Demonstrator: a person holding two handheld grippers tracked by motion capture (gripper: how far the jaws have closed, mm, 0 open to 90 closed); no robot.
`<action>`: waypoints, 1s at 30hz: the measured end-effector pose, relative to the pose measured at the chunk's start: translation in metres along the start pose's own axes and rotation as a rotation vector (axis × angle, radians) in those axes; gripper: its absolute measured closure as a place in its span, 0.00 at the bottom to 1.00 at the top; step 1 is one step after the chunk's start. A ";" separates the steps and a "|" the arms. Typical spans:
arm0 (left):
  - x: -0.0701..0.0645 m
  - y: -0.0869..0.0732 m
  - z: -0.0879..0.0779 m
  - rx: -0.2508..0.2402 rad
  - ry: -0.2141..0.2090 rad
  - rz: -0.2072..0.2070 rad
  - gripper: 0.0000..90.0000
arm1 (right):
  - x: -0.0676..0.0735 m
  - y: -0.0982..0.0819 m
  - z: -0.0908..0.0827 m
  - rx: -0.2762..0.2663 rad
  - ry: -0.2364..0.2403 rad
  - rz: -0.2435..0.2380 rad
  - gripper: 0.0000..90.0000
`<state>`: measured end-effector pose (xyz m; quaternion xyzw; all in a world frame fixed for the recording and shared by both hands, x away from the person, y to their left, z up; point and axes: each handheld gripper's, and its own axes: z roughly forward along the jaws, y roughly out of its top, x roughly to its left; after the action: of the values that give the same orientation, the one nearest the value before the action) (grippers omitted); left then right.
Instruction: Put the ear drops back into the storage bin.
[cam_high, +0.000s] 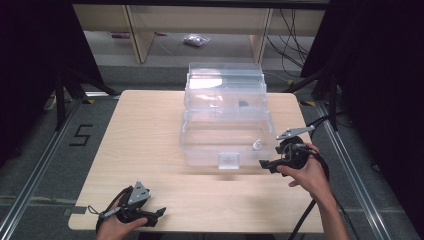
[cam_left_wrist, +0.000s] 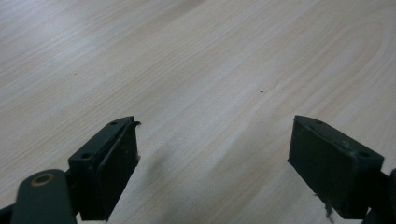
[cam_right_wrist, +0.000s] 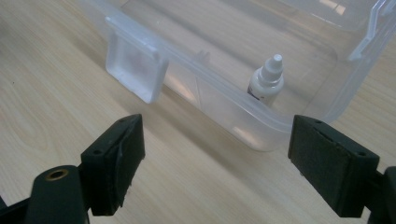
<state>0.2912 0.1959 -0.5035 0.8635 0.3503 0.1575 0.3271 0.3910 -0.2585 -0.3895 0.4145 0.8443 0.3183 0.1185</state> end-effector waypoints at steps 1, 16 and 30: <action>0.000 0.000 0.000 0.001 0.000 0.001 0.17 | 0.000 -0.001 -0.001 0.015 0.010 0.002 0.22; 0.000 0.000 0.000 0.002 0.000 0.002 0.17 | 0.010 -0.021 0.004 -0.032 0.014 -0.006 0.21; -0.001 0.000 0.000 0.005 0.003 0.004 0.17 | 0.016 -0.037 0.005 -0.044 0.007 -0.007 0.21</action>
<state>0.2909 0.1955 -0.5030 0.8646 0.3496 0.1585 0.3242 0.3606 -0.2608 -0.4156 0.4077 0.8389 0.3380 0.1256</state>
